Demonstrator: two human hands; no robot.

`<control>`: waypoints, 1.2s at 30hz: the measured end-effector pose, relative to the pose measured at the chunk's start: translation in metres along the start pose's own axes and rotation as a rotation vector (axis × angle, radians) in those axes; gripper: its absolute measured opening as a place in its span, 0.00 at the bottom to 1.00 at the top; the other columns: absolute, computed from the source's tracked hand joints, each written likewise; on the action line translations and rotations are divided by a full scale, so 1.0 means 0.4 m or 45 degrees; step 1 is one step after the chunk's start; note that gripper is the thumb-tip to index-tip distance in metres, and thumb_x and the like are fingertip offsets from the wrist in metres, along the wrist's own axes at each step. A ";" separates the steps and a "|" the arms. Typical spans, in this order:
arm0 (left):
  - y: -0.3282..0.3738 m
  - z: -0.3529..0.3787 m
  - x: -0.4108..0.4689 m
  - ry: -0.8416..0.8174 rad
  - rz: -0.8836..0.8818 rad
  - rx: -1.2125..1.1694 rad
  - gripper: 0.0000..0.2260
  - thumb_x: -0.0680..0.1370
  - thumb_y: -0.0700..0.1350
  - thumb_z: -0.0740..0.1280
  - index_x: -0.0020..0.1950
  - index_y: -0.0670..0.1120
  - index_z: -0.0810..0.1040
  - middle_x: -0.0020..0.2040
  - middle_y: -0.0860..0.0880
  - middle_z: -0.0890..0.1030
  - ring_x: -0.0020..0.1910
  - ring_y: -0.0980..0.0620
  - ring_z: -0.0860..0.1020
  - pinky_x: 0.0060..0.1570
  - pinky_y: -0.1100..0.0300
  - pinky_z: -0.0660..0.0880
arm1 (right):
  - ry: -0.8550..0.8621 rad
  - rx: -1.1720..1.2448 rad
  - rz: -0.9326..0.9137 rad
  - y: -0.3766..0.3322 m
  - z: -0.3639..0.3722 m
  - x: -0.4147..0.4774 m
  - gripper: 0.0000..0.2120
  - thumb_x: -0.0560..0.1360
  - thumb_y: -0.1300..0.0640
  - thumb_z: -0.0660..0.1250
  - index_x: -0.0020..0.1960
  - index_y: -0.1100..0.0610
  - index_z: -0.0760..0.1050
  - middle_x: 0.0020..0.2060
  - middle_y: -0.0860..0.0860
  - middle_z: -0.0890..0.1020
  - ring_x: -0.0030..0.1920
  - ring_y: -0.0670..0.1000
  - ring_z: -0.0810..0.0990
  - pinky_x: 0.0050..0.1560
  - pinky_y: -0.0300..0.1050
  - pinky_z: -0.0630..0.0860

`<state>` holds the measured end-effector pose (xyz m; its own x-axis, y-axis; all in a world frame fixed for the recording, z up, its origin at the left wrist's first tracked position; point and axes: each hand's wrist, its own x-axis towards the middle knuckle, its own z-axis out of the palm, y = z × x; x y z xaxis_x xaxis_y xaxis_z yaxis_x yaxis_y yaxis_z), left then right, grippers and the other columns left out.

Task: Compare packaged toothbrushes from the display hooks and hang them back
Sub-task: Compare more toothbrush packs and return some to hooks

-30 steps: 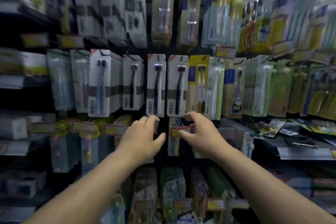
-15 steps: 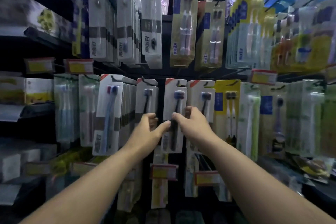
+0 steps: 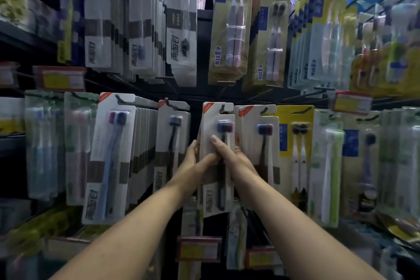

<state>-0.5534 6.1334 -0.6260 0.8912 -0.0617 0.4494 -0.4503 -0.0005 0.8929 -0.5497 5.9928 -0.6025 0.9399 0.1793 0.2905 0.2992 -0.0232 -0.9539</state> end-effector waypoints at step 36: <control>0.130 0.113 -0.219 0.158 0.006 -0.322 0.46 0.64 0.77 0.70 0.78 0.59 0.67 0.71 0.59 0.69 0.71 0.56 0.64 0.66 0.52 0.59 | -0.162 0.440 -0.137 -0.091 0.045 -0.283 0.30 0.78 0.31 0.60 0.76 0.42 0.70 0.76 0.50 0.72 0.77 0.52 0.66 0.79 0.57 0.59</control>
<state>-0.6573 6.0937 -0.6202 0.8962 0.0614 0.4395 -0.4401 0.2492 0.8627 -0.6699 5.9910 -0.6021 0.8718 0.2835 0.3995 0.3018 0.3316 -0.8938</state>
